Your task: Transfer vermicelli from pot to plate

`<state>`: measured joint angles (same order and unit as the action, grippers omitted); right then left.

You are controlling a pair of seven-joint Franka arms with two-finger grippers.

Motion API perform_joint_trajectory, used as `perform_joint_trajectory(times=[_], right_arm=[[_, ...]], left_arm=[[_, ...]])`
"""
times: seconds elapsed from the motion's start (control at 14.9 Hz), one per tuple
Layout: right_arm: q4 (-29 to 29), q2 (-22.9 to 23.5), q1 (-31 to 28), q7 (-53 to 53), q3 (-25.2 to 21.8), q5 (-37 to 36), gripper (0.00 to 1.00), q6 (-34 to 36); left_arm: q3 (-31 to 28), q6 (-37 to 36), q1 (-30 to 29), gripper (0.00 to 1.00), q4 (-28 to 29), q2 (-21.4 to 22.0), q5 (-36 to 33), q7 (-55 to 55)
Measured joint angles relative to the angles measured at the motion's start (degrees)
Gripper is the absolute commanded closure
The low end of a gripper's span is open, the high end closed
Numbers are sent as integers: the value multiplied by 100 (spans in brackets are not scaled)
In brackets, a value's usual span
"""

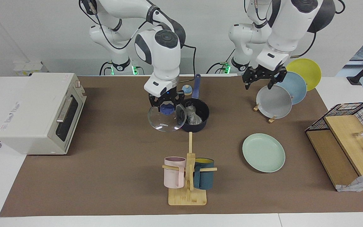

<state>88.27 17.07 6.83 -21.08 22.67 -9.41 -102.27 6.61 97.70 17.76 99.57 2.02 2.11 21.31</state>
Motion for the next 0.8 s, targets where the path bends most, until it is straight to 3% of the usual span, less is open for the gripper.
perform_joint_trajectory(times=[0.2, 0.4, 0.8], right_arm=[[38, -1, -453, 813, -4, 0, 36, 41], [143, -2, -905, 1567, -6, 0, 36, 33], [1159, -186, -1592, 2363, -4, 0, 36, -1193]], left_arm=[[16, 919, 891, 0, 654, -183, 128, 1026], [25, 1913, 1677, 0, 1133, -722, 134, 1872], [-39, 2739, 1881, 1, 1458, -1262, 134, 2046]])
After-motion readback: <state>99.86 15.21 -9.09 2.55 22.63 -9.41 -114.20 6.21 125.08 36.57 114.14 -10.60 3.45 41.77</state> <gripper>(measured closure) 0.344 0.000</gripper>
